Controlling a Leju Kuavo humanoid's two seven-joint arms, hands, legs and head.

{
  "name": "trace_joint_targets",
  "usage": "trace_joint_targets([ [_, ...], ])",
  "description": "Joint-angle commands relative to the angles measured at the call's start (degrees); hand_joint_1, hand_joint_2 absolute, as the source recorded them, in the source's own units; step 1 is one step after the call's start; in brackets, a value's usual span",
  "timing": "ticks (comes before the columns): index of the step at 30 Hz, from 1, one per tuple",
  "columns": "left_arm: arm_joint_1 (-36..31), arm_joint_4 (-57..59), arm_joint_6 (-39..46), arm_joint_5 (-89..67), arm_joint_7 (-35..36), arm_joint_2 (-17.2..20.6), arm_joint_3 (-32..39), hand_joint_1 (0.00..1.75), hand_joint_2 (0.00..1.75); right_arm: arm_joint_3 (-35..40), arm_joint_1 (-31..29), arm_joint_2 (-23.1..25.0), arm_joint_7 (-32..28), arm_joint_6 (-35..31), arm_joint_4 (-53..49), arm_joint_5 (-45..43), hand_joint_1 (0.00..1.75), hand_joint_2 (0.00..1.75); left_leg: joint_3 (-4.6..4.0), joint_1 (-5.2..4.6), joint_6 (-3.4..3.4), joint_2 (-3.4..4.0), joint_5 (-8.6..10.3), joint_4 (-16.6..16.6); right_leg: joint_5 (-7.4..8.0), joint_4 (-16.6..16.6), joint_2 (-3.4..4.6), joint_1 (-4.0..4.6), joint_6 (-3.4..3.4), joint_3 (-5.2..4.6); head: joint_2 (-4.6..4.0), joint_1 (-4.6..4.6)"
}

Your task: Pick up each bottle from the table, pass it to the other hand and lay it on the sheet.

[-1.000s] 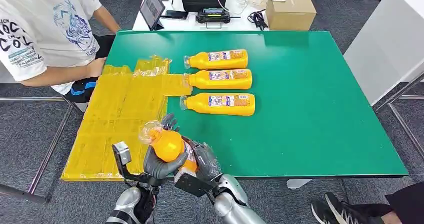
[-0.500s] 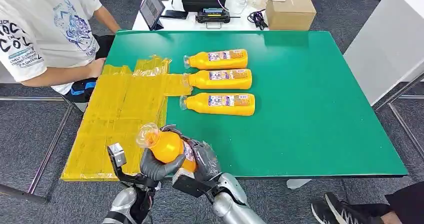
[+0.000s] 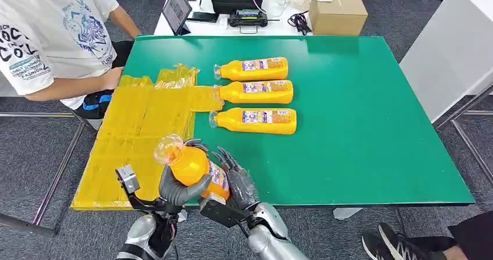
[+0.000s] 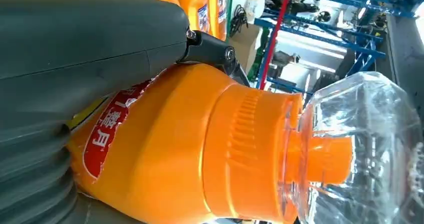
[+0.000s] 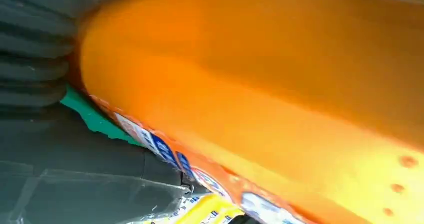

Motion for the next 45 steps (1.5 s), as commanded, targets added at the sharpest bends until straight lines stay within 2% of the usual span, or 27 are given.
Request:
trace_joint_targets([
  [1,-2.77,-0.35,6.54,-0.73,-0.77,0.66,3.33,1.75,1.75,-3.36,1.36,-4.16,-0.52,4.53,-11.44,-5.12,0.0,0.0,0.09,0.07,-0.08,-0.03,-0.06,0.03,-0.06,-0.01,-0.06,0.08,-0.11,0.13,0.0,-0.02],
  [4,-3.77,0.19,10.79,-2.56,-2.27,0.77,4.82,1.75,1.75,-4.33,4.21,-5.86,-1.1,7.56,-20.59,-7.35,0.0,0.0,0.09,0.08,-0.09,-0.08,-0.05,0.04,-0.07,-0.01,-0.12,0.09,-0.11,0.15,0.0,-0.02],
  [7,-3.74,-0.12,12.27,-3.7,-3.03,0.89,4.89,1.75,1.75,-4.38,4.98,-6.07,-1.13,8.28,-22.54,-7.81,0.0,0.0,0.08,0.06,-0.09,-0.11,-0.04,0.03,-0.07,-0.01,-0.14,0.07,-0.11,0.14,0.0,-0.02],
  [8,-3.83,-0.2,14.25,-5.17,-3.86,0.9,4.87,1.75,1.75,-4.92,5.83,-6.0,-3.16,8.27,-24.69,-9.25,0.0,0.0,0.09,0.05,-0.07,-0.05,-0.03,-0.01,-0.04,-0.04,-0.07,0.06,-0.09,0.12,0.0,0.0],
  [11,-5.0,0.22,22.5,-10.57,-6.36,1.02,5.63,1.75,1.75,-5.56,10.22,-6.44,-7.56,9.24,-37.8,-13.63,0.0,0.0,0.02,0.03,-0.07,-0.12,-0.03,0.03,-0.07,0.02,-0.14,0.04,-0.09,0.06,0.0,-0.02],
  [13,-6.69,1.86,27.16,-14.09,-7.35,1.38,6.36,1.75,1.75,-4.99,12.32,-6.98,-7.93,10.21,-46.34,-15.44,0.0,0.0,0.01,0.08,-0.1,-0.15,-0.08,0.11,-0.13,0.08,-0.17,0.09,-0.13,0.07,0.0,0.0],
  [15,-8.07,3.72,28.46,-15.66,-7.9,1.46,7.29,1.75,1.75,-4.57,13.07,-7.42,-7.92,11.25,-50.31,-16.47,0.0,0.0,-0.04,0.03,-0.06,-0.1,-0.02,0.05,-0.05,0.04,-0.11,0.04,-0.07,-0.01,0.0,0.0],
  [20,-10.41,6.85,35.05,-21.5,-9.79,1.5,8.81,1.75,1.75,-4.21,12.88,-7.2,-7.93,9.81,-51.6,-17.87,0.0,0.0,0.07,0.06,-0.07,-0.06,-0.03,0.01,-0.04,-0.03,-0.09,0.07,-0.09,0.11,0.0,0.0],
  [22,-10.54,6.82,35.0,-21.47,-9.79,1.63,8.89,1.75,1.75,-4.22,12.84,-7.19,-7.93,9.78,-51.57,-17.89,0.0,0.0,0.09,0.04,-0.07,-0.03,-0.03,-0.01,-0.03,-0.02,-0.05,0.05,-0.09,0.11,0.0,-0.02],
  [24,-11.07,7.9,40.63,-27.38,-10.07,2.24,8.15,1.75,1.75,-4.15,12.44,-7.08,-7.93,7.99,-51.46,-19.12,0.0,0.0,0.16,0.09,-0.1,-0.03,-0.07,0.01,-0.06,-0.03,-0.07,0.1,-0.14,0.2,0.0,0.0],
  [25,-11.22,7.84,40.62,-27.38,-10.07,2.32,8.21,1.75,1.75,-4.18,12.4,-7.09,-7.93,7.97,-51.44,-19.14,0.0,0.0,0.15,0.06,-0.09,-0.04,-0.05,0.0,-0.06,-0.02,-0.07,0.07,-0.13,0.18,0.0,0.0],
  [26,-12.73,11.24,49.34,-39.11,-6.0,4.61,5.42,1.75,1.75,-4.59,12.09,-6.61,-7.93,4.68,-51.61,-18.6,0.0,0.0,0.12,0.06,-0.08,-0.02,-0.04,0.0,-0.03,-0.04,-0.05,0.07,-0.1,0.15,0.0,-0.02],
  [27,-14.64,13.71,51.75,-48.74,-2.09,5.64,4.39,1.75,1.75,-4.47,11.45,-6.49,-7.93,3.32,-50.5,-18.42,0.0,0.0,0.21,0.12,-0.11,0.0,-0.09,0.02,-0.07,-0.06,-0.04,0.13,-0.15,0.25,0.0,0.0],
  [37,-15.86,15.69,51.12,-48.6,-2.55,5.74,5.12,1.75,1.75,-4.63,10.89,-6.24,-7.93,3.4,-49.91,-18.48,0.0,0.0,0.2,0.1,-0.1,0.04,-0.07,0.0,-0.06,-0.03,-0.01,0.1,-0.13,0.22,0.0,0.0],
  [38,-16.14,16.91,53.7,-52.1,-1.81,5.88,4.63,1.75,1.75,-4.39,10.98,-6.32,-7.93,2.87,-50.1,-18.17,0.0,0.0,0.15,0.06,-0.08,0.01,-0.05,0.0,-0.05,-0.01,-0.03,0.07,-0.1,0.16,0.0,-0.02],
  [39,-18.26,20.93,54.15,-60.45,3.41,7.12,2.9,1.75,1.75,-4.38,10.63,-6.26,-7.93,3.34,-49.64,-18.57,0.0,0.0,0.2,0.11,-0.11,0.04,-0.11,0.05,-0.09,0.0,0.0,0.12,-0.14,0.23,0.0,0.0],
  [40,-18.54,20.69,54.28,-67.77,5.87,7.46,4.39,1.75,1.75,-4.38,10.36,-6.05,-7.93,3.88,-49.33,-18.69,0.0,0.0,0.18,0.09,-0.09,0.03,-0.06,0.0,-0.05,-0.04,0.0,0.09,-0.12,0.21,0.0,0.0],
  [44,-24.09,31.09,54.1,-81.4,12.33,9.05,1.96,1.75,1.75,-5.14,10.0,-5.02,-7.93,6.16,-47.81,-18.33,0.0,0.0,0.12,0.08,-0.1,-0.03,-0.01,0.01,-0.01,-0.01,-0.03,0.09,-0.12,0.15,0.0,0.0],
  [45,-25.76,34.03,51.82,-85.5,15.57,9.68,0.49,1.75,1.75,-5.27,9.9,-4.94,-7.93,6.89,-47.68,-18.41,0.0,0.0,0.19,0.11,-0.14,0.02,-0.05,0.03,-0.03,0.0,0.0,0.12,-0.17,0.22,0.0,0.0],
])
